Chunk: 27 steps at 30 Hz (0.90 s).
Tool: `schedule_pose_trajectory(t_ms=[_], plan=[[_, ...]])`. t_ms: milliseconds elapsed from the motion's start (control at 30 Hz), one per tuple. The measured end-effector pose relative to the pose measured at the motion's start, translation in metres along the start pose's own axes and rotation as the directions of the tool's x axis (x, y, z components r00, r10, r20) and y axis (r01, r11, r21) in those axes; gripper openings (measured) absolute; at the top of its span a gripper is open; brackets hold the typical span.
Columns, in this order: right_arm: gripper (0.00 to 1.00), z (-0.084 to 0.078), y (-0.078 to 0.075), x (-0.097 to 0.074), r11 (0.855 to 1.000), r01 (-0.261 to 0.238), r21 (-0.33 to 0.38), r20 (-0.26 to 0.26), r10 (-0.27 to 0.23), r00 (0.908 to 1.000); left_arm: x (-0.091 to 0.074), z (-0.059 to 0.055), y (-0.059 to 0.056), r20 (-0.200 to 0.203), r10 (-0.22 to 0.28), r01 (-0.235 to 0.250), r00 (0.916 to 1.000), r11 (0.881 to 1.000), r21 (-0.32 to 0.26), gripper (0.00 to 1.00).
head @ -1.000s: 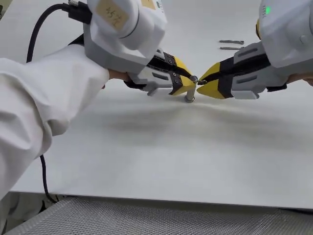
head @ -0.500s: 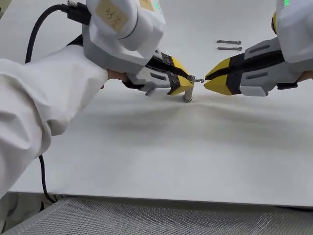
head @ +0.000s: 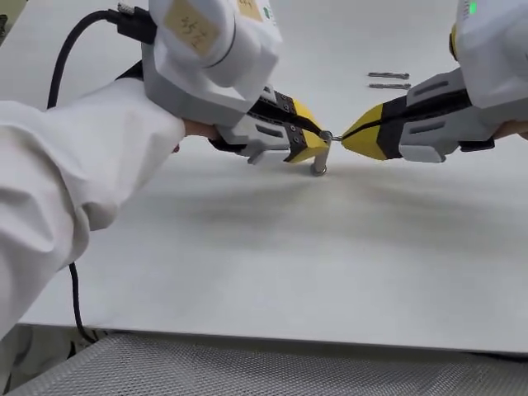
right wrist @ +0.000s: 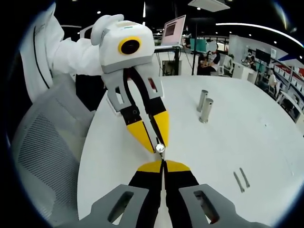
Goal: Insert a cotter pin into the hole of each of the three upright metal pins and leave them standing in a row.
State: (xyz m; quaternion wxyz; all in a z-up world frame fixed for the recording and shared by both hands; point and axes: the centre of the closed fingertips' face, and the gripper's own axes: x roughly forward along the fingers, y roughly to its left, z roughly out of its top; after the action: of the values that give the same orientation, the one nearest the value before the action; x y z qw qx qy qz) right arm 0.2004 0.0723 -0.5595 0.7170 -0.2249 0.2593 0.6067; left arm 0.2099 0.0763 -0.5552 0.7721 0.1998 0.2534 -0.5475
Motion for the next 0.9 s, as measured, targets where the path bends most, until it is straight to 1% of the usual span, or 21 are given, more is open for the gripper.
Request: schedule_pose_trajectory(t_ms=[267,333,433,467,533,633,667,733,767,867,900], plan=[[0.0,0.001,0.0,0.004,1.0,-0.003,-0.009,-0.008,0.003,1.0,0.0,0.0,0.0,-0.002,0.002,-0.002,1.0,1.0,0.005,0.06],[0.0,0.003,0.003,0.005,1.0,-0.002,-0.009,-0.008,0.002,1.0,0.0,0.001,-0.001,0.001,0.002,-0.002,1.0,1.0,0.005,0.06],[0.04,0.004,0.003,0.004,1.0,-0.002,-0.01,-0.001,0.002,1.0,-0.002,0.002,0.001,0.01,0.009,-0.009,0.9999,1.0,-0.001,0.07],[0.04,0.005,0.002,0.004,1.0,0.0,-0.011,-0.001,0.0,1.0,-0.002,0.002,0.001,0.009,0.014,-0.014,0.9999,1.0,-0.001,0.09],[0.05,0.005,0.002,0.005,1.0,0.0,-0.008,0.001,0.0,1.0,-0.004,0.003,0.0,0.008,0.023,-0.023,0.9997,1.0,0.001,0.14],[0.08,0.005,0.001,0.006,1.0,0.0,-0.005,0.005,0.0,1.0,-0.009,0.002,-0.002,0.016,0.028,-0.028,0.9995,1.0,0.001,0.27],[0.09,0.005,0.001,0.006,1.0,-0.001,-0.004,0.005,0.001,1.0,-0.01,0.003,-0.002,0.035,0.033,-0.033,0.9988,0.999,-0.014,0.32],[0.09,0.006,0.001,0.007,1.0,-0.004,-0.005,0.007,0.004,1.0,-0.013,0.005,-0.006,0.081,0.021,-0.016,0.9965,0.998,-0.055,0.42],[0.09,0.006,0.001,0.007,1.0,-0.006,-0.004,0.008,0.006,1.0,-0.014,0.003,-0.006,0.083,0.022,-0.017,0.9963,0.998,-0.062,0.46],[0.1,0.006,0.001,0.009,1.0,-0.007,-0.006,0.006,0.007,1.0,-0.018,-0.006,-0.006,0.079,0.032,-0.027,0.9963,0.998,-0.058,0.57],[0.1,0.006,0.001,0.01,1.0,-0.007,-0.006,0.006,0.007,1.0,-0.02,-0.007,-0.003,0.099,0.068,-0.058,0.9927,0.993,-0.1,0.64]])
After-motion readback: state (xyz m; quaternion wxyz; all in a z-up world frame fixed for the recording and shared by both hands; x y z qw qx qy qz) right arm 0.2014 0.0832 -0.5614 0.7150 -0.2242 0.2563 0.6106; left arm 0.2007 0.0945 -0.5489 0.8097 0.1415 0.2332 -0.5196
